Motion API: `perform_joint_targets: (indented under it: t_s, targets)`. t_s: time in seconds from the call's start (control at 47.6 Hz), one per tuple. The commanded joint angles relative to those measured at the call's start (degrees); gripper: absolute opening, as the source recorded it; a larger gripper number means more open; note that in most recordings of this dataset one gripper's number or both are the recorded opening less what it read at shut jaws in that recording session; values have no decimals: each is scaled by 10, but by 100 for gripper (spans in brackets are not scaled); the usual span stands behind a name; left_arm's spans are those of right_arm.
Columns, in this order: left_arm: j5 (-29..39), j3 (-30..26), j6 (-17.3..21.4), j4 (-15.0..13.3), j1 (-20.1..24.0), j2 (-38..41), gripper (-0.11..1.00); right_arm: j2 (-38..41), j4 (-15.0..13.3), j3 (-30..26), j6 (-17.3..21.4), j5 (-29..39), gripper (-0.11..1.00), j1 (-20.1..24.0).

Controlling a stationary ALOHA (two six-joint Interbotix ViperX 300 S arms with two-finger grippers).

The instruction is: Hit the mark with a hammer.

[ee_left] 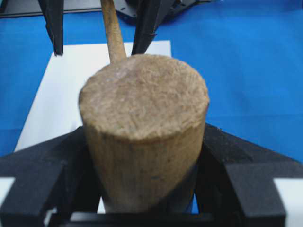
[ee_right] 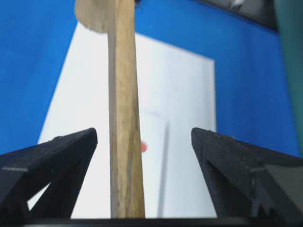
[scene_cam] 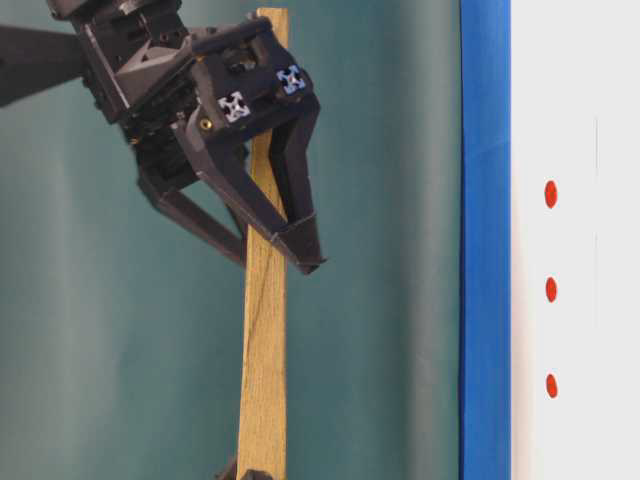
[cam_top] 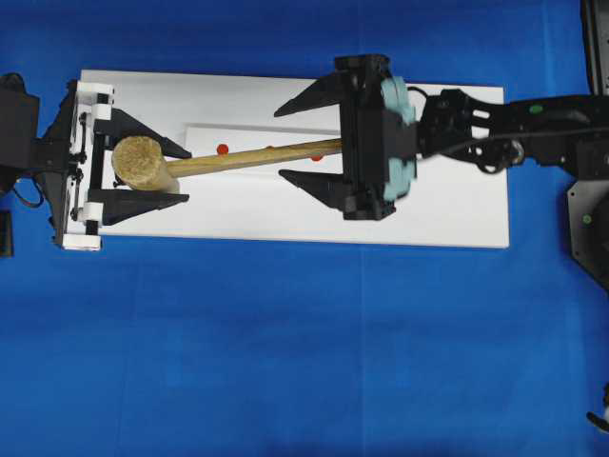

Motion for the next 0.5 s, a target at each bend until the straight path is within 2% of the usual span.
perform_joint_targets:
  t_s: [0.0, 0.168, 0.252, 0.315, 0.483]
  targets:
    - [-4, -9, 2, 1, -2, -6, 44, -10, 7, -17, 3, 14, 96, 2]
    - [-4, -9, 2, 1, -1, -6, 44, -9, 25, -18, 12, 13, 92, 1]
    - [-4, -10, 2, 1, -1, -8, 44, -9, 27, -18, 13, 15, 83, 1]
    - [-4, -10, 1, 1, -1, -8, 44, -9, 27, -18, 13, 18, 68, 1]
    - [-6, -12, -3, -1, 0, -6, 44, -9, 28, -18, 12, 30, 19, 1]
